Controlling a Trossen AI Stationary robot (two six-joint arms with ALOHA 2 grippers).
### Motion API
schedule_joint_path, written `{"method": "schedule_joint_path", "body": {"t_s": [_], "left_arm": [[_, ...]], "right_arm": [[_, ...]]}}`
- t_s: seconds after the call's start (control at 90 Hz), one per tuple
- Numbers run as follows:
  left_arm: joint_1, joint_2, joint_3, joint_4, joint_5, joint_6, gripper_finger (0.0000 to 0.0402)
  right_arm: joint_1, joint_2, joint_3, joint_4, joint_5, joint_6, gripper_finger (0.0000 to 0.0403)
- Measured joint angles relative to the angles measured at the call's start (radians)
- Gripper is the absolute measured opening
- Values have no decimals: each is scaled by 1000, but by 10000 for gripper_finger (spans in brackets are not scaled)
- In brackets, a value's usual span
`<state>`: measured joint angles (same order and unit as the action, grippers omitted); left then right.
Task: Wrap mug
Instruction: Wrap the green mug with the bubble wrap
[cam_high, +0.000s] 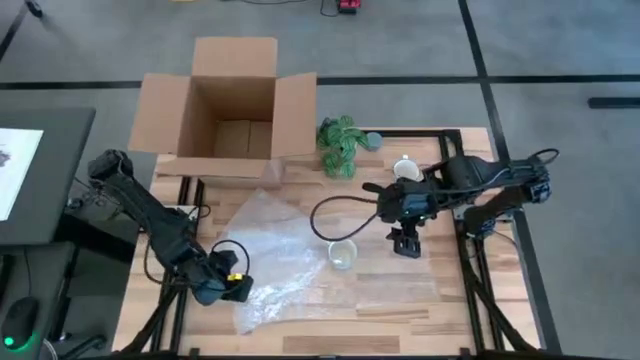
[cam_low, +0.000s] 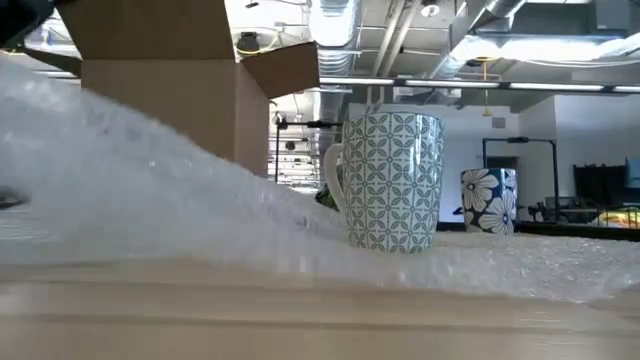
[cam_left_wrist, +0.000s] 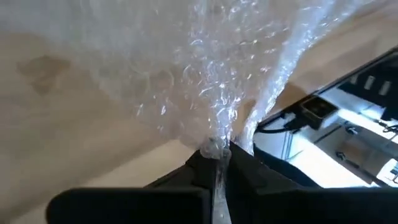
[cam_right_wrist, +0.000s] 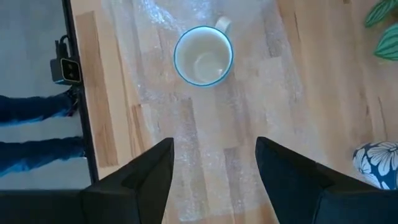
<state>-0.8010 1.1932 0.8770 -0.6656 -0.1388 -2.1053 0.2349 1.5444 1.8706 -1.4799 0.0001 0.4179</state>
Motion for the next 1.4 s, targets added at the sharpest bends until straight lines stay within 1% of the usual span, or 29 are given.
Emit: {"method": "schedule_joint_path", "body": {"t_s": [0.089, 0.189, 0.411, 0.589, 0.789, 0.878, 0.967, 1.1, 1.267, 1.311, 1.4], "left_arm": [[14, -5, 54, -64, -47, 27, 0], [51, -6, 104, -86, -105, 94, 0], [186, 3, 140, -42, -120, 287, 0], [310, 15, 141, 136, -124, 491, 0], [422, 66, 142, 452, -121, 719, 0], [461, 93, 142, 576, -101, 789, 0], [497, 119, 142, 652, -93, 840, 0], [544, 159, 142, 721, -62, 885, 0], [586, 232, 144, 883, 8, 927, 0], [594, 259, 158, 907, 31, 936, 0], [606, 320, 217, 904, 71, 969, 0]], "right_arm": [[0, 0, 0, 0, 3, 0, 214], [5, 0, 0, 2, 3, -1, 214], [13, 0, 0, 43, 3, -7, 214], [35, 0, 0, 47, 3, 4, 214], [67, -22, 0, 42, 3, 59, 209], [77, -44, 0, 43, 10, 90, 201], [88, -69, 0, 43, 36, 123, 193], [103, -108, 0, 43, 62, 172, 182], [120, -134, 0, 43, 91, 217, 174], [122, -134, 0, 43, 94, 226, 173], [132, -134, 0, 42, 106, 238, 172]]}}
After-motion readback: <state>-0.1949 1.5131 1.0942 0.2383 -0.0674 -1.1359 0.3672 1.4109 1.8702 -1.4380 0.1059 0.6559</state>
